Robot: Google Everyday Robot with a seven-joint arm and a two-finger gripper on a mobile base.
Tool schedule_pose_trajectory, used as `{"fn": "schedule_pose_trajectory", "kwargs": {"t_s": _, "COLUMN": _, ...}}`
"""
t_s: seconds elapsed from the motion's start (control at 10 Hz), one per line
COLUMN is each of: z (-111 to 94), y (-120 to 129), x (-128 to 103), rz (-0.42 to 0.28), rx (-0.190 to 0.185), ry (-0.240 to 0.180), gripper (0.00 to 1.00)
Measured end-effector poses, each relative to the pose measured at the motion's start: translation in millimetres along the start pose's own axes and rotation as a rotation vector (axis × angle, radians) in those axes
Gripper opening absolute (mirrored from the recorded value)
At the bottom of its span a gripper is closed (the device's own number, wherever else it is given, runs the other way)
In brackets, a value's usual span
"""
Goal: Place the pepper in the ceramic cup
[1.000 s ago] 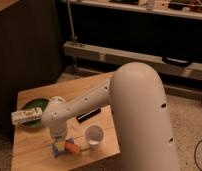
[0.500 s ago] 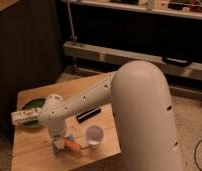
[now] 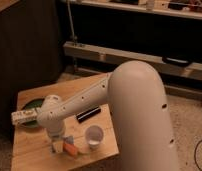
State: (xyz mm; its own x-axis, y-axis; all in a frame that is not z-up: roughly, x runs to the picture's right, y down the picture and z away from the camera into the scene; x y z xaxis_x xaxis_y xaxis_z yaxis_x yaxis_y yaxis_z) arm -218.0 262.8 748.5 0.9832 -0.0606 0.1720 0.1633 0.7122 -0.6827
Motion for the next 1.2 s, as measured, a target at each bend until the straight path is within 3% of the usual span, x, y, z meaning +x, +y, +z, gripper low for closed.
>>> {"fn": "schedule_pose_trajectory", "kwargs": {"t_s": 0.8, "z": -8.1, "y": 5.5, "x": -6.2, "rz": -0.013, "rx": 0.016, "ry": -0.013, "gripper": 0.8}}
{"fn": "schedule_pose_trajectory", "kwargs": {"t_s": 1.0, "z": -13.8, "y": 9.9, "x": -12.5, "rz": -0.059, "rx": 0.068, "ry": -0.068, "gripper": 0.8}}
{"fn": "schedule_pose_trajectory", "kwargs": {"t_s": 1.2, "z": -25.0, "y": 18.8, "x": -22.5, "rz": -0.257, "rx": 0.184, "ry": -0.2, "gripper": 0.8}}
